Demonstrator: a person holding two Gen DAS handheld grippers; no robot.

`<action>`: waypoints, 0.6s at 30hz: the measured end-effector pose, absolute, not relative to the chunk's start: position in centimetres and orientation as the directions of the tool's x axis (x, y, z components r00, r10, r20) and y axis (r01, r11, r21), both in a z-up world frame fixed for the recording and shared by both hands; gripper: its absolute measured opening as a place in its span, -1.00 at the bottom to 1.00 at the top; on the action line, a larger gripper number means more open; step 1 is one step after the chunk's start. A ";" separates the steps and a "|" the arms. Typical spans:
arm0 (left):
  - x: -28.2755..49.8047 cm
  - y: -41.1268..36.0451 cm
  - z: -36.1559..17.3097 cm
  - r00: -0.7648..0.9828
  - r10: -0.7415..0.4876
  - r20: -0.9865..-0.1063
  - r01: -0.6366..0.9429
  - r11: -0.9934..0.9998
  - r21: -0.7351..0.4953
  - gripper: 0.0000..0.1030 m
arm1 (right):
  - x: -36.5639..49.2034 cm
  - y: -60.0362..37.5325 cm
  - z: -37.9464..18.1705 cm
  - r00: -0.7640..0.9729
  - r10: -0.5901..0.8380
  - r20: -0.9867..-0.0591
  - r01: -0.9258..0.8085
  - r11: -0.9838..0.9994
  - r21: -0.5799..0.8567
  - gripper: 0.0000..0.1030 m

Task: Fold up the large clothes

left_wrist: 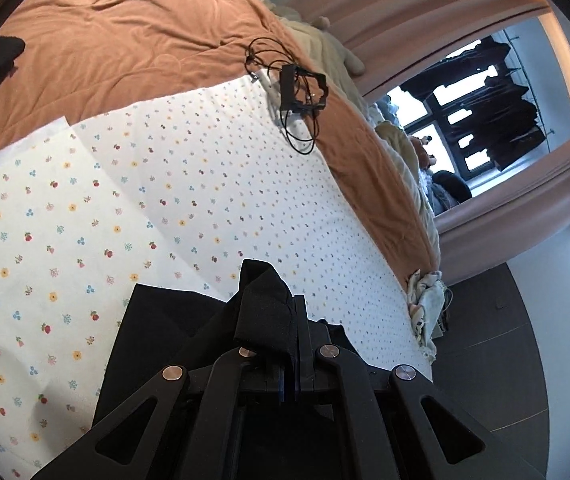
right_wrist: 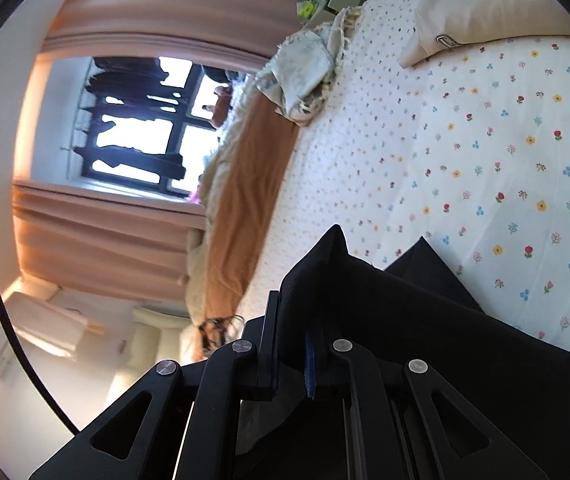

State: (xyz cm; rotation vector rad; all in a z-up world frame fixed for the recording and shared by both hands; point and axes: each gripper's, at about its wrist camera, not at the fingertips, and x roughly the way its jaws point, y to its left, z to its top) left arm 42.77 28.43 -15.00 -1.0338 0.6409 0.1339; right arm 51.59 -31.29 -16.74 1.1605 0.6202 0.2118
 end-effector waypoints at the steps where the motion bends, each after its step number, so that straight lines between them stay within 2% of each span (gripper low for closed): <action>1: 43.0 28.6 -15.5 0.807 -0.189 -0.560 -0.408 0.507 -0.759 -0.98 | 52.0 -31.0 -16.7 0.797 0.454 -0.397 0.186 0.441 0.878 -0.68; 2: 43.2 28.7 -16.0 0.801 -0.201 -0.564 -0.417 0.488 -0.767 -0.93 | 52.4 -30.8 -16.6 0.786 0.442 -0.434 0.201 0.481 0.854 -0.58; 3: 43.4 28.7 -16.5 0.791 -0.224 -0.569 -0.425 0.468 -0.775 -0.86 | 52.5 -30.7 -16.7 0.780 0.430 -0.455 0.208 0.507 0.836 -0.30; 4: 43.6 28.8 -17.0 0.782 -0.248 -0.572 -0.430 0.449 -0.783 -0.65 | 52.6 -30.7 -16.8 0.777 0.416 -0.473 0.218 0.526 0.822 -0.05; 5: 43.6 28.7 -17.1 0.778 -0.254 -0.574 -0.434 0.442 -0.785 -0.30 | 52.5 -30.9 -17.0 0.777 0.404 -0.483 0.228 0.534 0.814 -0.02; 6: 43.4 28.6 -17.0 0.780 -0.246 -0.576 -0.439 0.442 -0.783 -0.12 | 52.4 -31.1 -17.4 0.776 0.402 -0.487 0.234 0.533 0.813 -0.02; 7: 43.0 28.5 -16.8 0.784 -0.222 -0.580 -0.445 0.450 -0.774 0.16 | 52.3 -31.3 -17.6 0.774 0.404 -0.488 0.237 0.529 0.815 -0.02; 8: 42.5 28.4 -16.4 0.788 -0.197 -0.584 -0.449 0.465 -0.763 0.26 | 52.2 -31.4 -17.7 0.772 0.407 -0.488 0.238 0.527 0.816 -0.02; 18: 37.1 27.2 -14.6 0.771 -0.177 -0.612 -0.448 0.534 -0.718 0.26 | 50.2 -28.1 -16.4 0.718 0.391 -0.576 0.198 0.679 0.707 -0.03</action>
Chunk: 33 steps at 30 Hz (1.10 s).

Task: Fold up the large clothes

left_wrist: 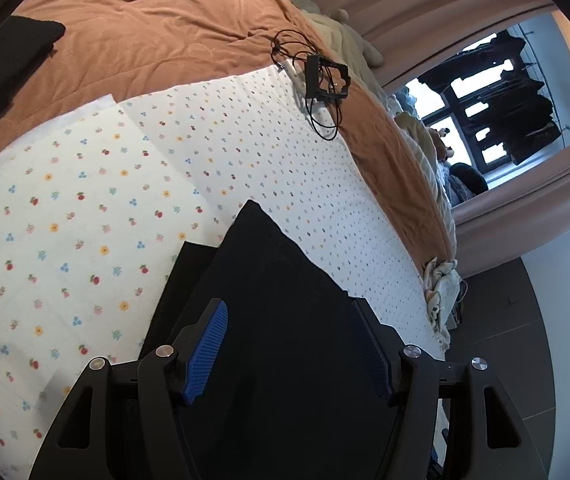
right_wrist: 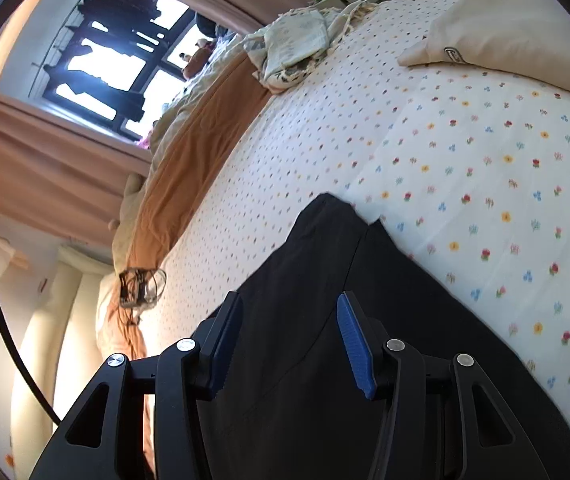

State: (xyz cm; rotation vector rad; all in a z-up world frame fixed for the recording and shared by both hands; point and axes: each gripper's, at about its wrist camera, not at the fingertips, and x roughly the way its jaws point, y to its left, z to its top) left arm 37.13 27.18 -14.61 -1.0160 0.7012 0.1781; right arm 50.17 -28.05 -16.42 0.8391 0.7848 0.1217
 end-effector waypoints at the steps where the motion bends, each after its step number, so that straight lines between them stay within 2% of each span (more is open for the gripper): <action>1: 36.3 27.1 -14.4 0.769 -0.175 -0.615 -0.447 0.540 -0.713 0.26 | 49.8 -27.5 -16.1 0.714 0.386 -0.584 0.190 0.696 0.692 -0.03; 6: 32.5 27.0 -13.4 0.767 -0.169 -0.618 -0.445 0.554 -0.704 0.26 | 47.4 -25.6 -14.3 0.709 0.405 -0.578 0.126 0.733 0.668 -0.03; 12: 28.6 26.9 -12.8 0.772 -0.168 -0.614 -0.430 0.573 -0.698 0.26 | 44.0 -23.8 -14.6 0.672 0.390 -0.630 0.101 0.794 0.600 -0.03; 23: 23.4 25.5 -16.1 0.747 -0.210 -0.630 -0.440 0.555 -0.706 0.25 | 38.7 -19.1 -15.4 0.567 0.417 -0.711 -0.009 0.866 0.501 -0.03; 26: 22.2 24.9 -17.1 0.740 -0.223 -0.634 -0.442 0.549 -0.709 0.25 | 37.3 -17.3 -15.4 0.537 0.438 -0.721 -0.064 0.873 0.483 0.07; 28: 21.6 24.7 -17.8 0.733 -0.233 -0.639 -0.446 0.545 -0.710 0.25 | 36.3 -16.1 -15.5 0.523 0.444 -0.728 -0.094 0.879 0.468 0.30; 33: 20.4 24.6 -19.3 0.721 -0.257 -0.643 -0.450 0.532 -0.717 0.25 | 33.8 -13.3 -16.4 0.493 0.438 -0.752 -0.148 0.894 0.423 0.34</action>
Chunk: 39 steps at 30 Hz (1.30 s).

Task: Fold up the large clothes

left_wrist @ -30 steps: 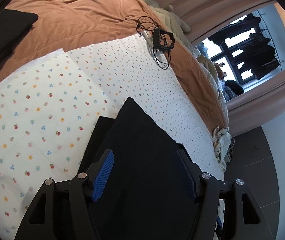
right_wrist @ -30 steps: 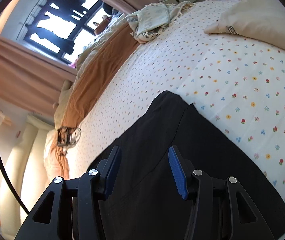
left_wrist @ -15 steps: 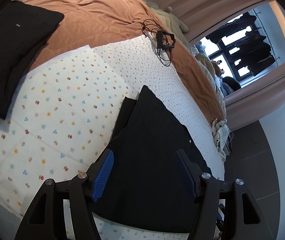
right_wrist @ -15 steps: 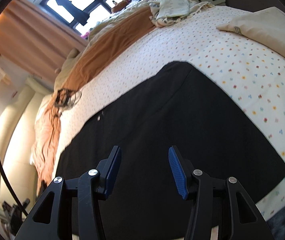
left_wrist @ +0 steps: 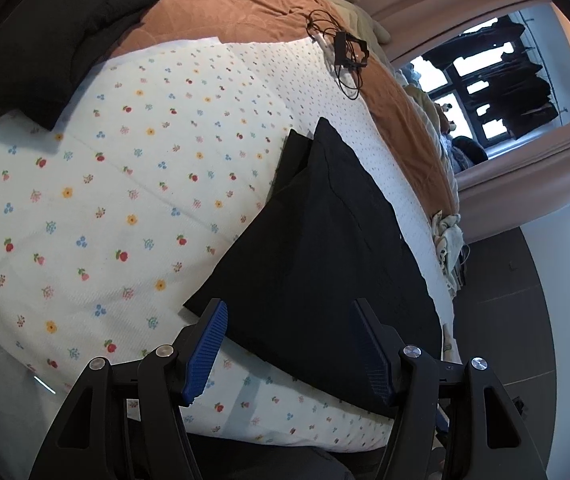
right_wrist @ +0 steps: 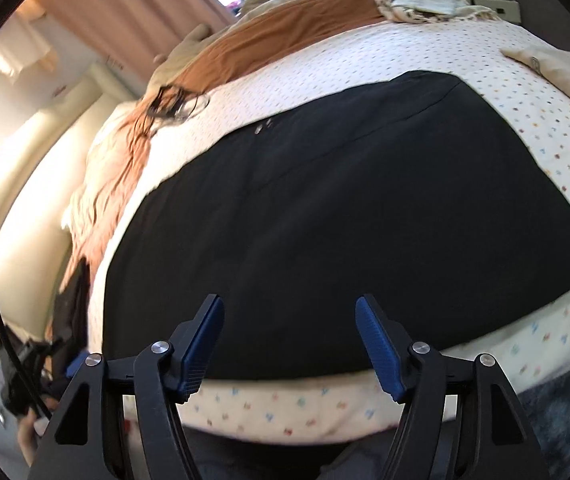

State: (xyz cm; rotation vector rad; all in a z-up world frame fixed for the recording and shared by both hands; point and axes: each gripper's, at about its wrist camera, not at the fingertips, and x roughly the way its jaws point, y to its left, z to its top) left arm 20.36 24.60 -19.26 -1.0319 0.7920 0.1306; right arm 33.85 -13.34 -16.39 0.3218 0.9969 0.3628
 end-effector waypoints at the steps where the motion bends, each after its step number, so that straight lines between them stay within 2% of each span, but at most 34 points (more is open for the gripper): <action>1: 20.2 24.6 -19.4 0.721 -0.261 -0.642 -0.448 0.531 -0.719 0.25 | 33.5 -12.9 -16.6 0.487 0.435 -0.758 -0.154 0.897 0.415 0.34; 10: 18.6 24.8 -21.5 0.706 -0.303 -0.640 -0.447 0.510 -0.735 0.25 | 32.4 -7.8 -18.4 0.436 0.388 -0.812 -0.242 0.920 0.309 0.33; 13: 18.6 24.8 -22.5 0.695 -0.316 -0.646 -0.456 0.500 -0.736 0.25 | 32.9 -6.5 -19.3 0.438 0.335 -0.834 -0.271 0.934 0.233 0.33; 16: 19.2 24.6 -23.3 0.679 -0.335 -0.653 -0.462 0.497 -0.735 0.25 | 34.0 -6.0 -20.4 0.429 0.282 -0.858 -0.261 0.948 0.181 0.19; 22: 21.7 24.4 -24.3 0.686 -0.358 -0.634 -0.447 0.480 -0.755 0.25 | 36.7 -5.5 -21.7 0.393 0.264 -0.881 -0.235 0.955 0.181 0.14; 24: 22.5 24.3 -24.4 0.685 -0.358 -0.634 -0.447 0.481 -0.754 0.21 | 37.8 -5.4 -21.7 0.394 0.243 -0.887 -0.232 0.960 0.160 0.03; 28: 24.1 24.4 -24.8 0.687 -0.358 -0.633 -0.457 0.464 -0.759 -0.02 | 41.3 -5.2 -22.0 0.400 0.209 -0.892 -0.215 0.968 0.131 -0.22; 39: 27.1 24.9 -25.5 0.701 -0.324 -0.636 -0.493 0.425 -0.760 -0.25 | 49.0 -4.2 -21.5 0.416 0.213 -0.884 -0.185 0.972 0.147 -0.22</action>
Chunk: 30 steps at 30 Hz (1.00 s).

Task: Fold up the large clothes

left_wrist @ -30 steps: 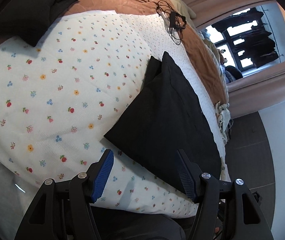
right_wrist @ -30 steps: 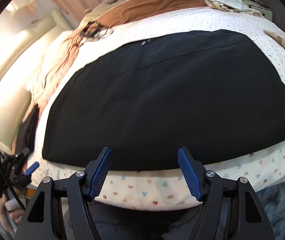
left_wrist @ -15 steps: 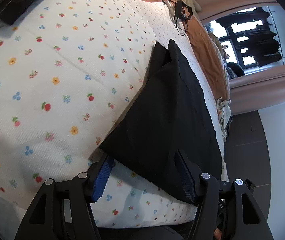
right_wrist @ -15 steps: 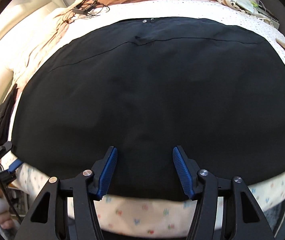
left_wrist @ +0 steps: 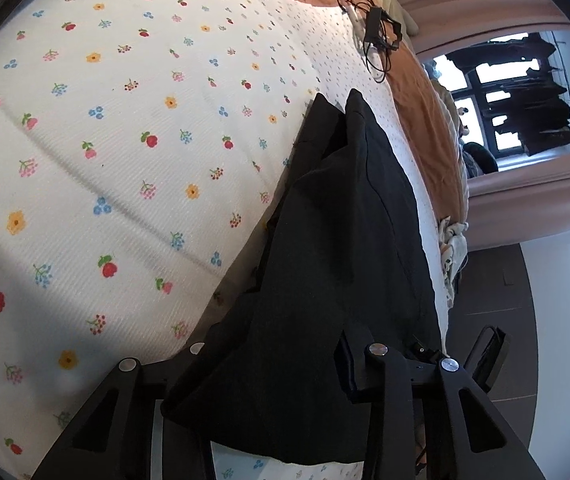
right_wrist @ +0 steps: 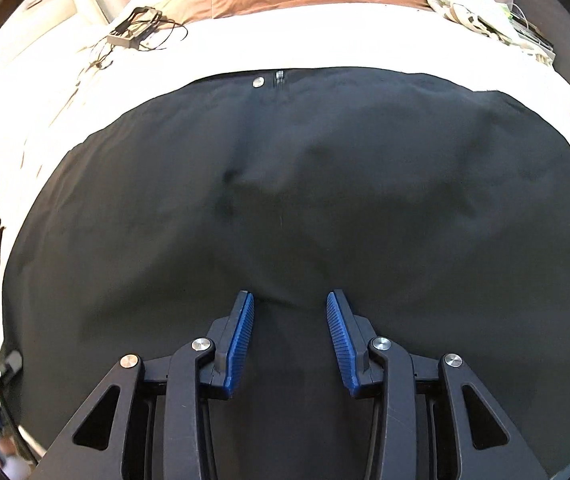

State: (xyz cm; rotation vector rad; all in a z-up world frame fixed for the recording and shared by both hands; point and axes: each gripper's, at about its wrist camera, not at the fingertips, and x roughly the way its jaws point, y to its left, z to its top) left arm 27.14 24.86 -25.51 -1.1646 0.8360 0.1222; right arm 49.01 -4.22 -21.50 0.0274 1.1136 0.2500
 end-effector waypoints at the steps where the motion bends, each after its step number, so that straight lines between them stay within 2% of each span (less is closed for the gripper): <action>1: 27.2 24.8 -25.5 0.703 -0.316 -0.638 -0.499 0.419 -0.758 -0.27 | 49.8 -4.0 -21.4 0.416 0.214 -0.884 -0.184 0.972 0.149 -0.23; 16: 26.9 24.3 -25.5 0.700 -0.256 -0.667 -0.575 0.352 -0.738 -0.36 | 60.0 -2.6 -21.9 0.425 0.223 -0.877 -0.174 0.971 0.163 -0.22; 23: 27.1 24.2 -25.6 0.706 -0.256 -0.660 -0.584 0.318 -0.747 -0.63 | 60.8 -3.9 -21.3 0.391 0.300 -0.870 -0.182 0.952 0.246 -0.22; 26: 26.9 24.3 -24.7 0.718 -0.263 -0.644 -0.573 0.301 -0.762 -0.73 | 59.3 -5.4 -20.4 0.358 0.386 -0.850 -0.184 0.922 0.342 -0.10; 28: 26.8 24.1 -23.6 0.732 -0.260 -0.630 -0.555 0.308 -0.772 -0.76 | 57.6 -6.6 -19.8 0.374 0.408 -0.833 -0.187 0.913 0.363 0.13; 30: 26.8 24.0 -22.5 0.747 -0.260 -0.612 -0.534 0.315 -0.785 -0.77 | 55.7 -7.8 -19.0 0.396 0.417 -0.818 -0.185 0.909 0.374 0.18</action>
